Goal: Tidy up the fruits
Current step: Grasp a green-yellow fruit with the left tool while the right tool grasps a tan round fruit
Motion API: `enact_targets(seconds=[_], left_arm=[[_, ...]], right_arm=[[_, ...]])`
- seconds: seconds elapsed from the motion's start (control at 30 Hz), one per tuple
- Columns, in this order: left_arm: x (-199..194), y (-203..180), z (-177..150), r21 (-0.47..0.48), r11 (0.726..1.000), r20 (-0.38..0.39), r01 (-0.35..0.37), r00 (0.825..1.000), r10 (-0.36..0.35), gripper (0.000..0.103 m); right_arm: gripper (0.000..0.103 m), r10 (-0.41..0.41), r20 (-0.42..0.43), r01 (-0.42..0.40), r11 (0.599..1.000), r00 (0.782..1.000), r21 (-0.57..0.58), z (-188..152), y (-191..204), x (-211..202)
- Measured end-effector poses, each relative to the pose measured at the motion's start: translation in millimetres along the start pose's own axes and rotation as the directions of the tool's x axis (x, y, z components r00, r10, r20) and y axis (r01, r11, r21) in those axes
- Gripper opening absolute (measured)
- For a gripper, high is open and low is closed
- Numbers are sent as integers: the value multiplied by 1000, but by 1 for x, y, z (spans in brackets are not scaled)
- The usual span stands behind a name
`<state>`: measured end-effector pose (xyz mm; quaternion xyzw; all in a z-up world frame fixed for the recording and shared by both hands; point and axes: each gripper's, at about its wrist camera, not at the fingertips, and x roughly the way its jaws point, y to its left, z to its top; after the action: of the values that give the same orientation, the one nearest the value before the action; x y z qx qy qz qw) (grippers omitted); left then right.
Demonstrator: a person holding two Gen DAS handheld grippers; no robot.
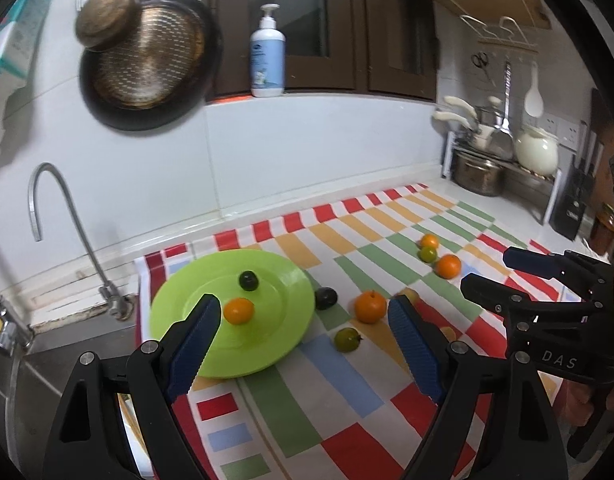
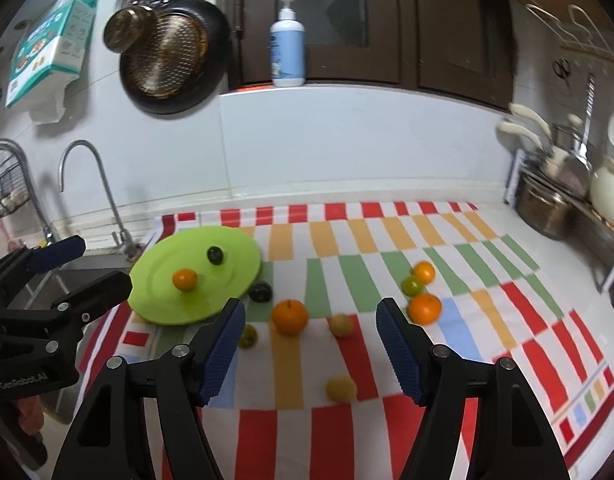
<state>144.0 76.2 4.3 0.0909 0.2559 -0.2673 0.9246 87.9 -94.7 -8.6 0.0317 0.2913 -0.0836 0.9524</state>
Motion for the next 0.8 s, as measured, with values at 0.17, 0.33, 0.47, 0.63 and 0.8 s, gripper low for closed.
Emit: enact_targets(seconds=[0.17, 0.33, 0.47, 0.63, 0.8], left_arm=[[14, -5, -6, 36, 998, -25, 49, 999, -48, 86], [30, -8, -13, 60, 994, -66, 90, 994, -86, 86], [43, -10, -19, 78, 991, -95, 107, 990, -99, 85], [62, -13, -29, 106, 986, -144, 129, 983, -113, 85], [79, -18, -36, 136, 979, -179, 149, 976, -124, 82]], right_arm=[[69, -39, -35, 40, 999, 999, 32, -14, -5, 3], [69, -51, -87, 56, 997, 995, 58, -26, -7, 12], [69, -61, -123, 70, 995, 991, 73, -34, -9, 20], [69, -71, -170, 87, 992, 983, 89, -44, -13, 32], [68, -71, -193, 93, 990, 979, 107, -53, -17, 44]])
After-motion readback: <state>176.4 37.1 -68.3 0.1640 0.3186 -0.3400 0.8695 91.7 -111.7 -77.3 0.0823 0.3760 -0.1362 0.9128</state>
